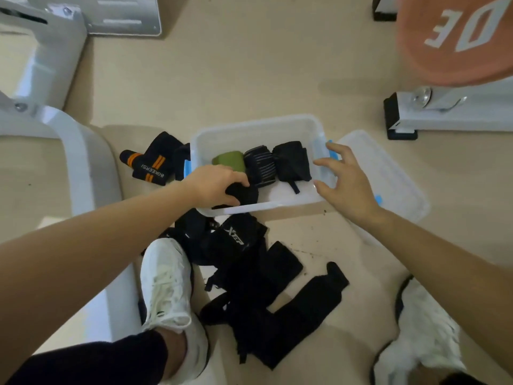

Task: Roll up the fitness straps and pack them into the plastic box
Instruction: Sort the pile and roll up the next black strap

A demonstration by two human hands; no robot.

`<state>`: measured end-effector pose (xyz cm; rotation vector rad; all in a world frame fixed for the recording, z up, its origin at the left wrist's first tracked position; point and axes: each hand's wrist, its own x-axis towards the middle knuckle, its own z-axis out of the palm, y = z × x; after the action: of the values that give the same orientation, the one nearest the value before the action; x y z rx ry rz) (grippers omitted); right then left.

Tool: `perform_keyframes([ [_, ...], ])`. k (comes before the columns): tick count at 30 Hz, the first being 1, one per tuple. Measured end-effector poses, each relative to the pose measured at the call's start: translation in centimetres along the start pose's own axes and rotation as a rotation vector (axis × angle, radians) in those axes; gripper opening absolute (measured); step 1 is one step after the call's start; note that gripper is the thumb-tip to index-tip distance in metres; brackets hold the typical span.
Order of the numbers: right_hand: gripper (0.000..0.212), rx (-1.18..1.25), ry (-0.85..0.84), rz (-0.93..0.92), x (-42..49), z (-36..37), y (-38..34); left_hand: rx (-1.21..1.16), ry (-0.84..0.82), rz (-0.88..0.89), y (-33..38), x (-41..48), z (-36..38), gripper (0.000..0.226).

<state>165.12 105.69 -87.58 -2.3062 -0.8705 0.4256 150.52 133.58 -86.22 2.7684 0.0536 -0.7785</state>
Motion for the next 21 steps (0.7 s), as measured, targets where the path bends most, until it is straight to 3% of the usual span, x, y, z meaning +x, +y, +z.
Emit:
perform_keyframes([
  [5,0.037,0.054,0.002,0.015,-0.1,0.4,0.2,-0.014,-0.147,0.022,-0.7,1.0,-1.8,0.045],
  [9,0.037,0.071,0.01,0.003,-0.1,0.4,0.4,-0.032,-0.102,0.042,-0.7,1.5,-1.5,0.043],
  [15,0.036,0.097,0.026,-0.007,-0.1,0.2,0.7,0.384,-0.101,0.145,-0.2,0.6,-1.2,0.042],
  [21,0.037,0.113,0.027,-0.001,-0.2,0.2,0.7,0.109,-0.078,0.06,-1.2,0.8,-1.0,0.036],
])
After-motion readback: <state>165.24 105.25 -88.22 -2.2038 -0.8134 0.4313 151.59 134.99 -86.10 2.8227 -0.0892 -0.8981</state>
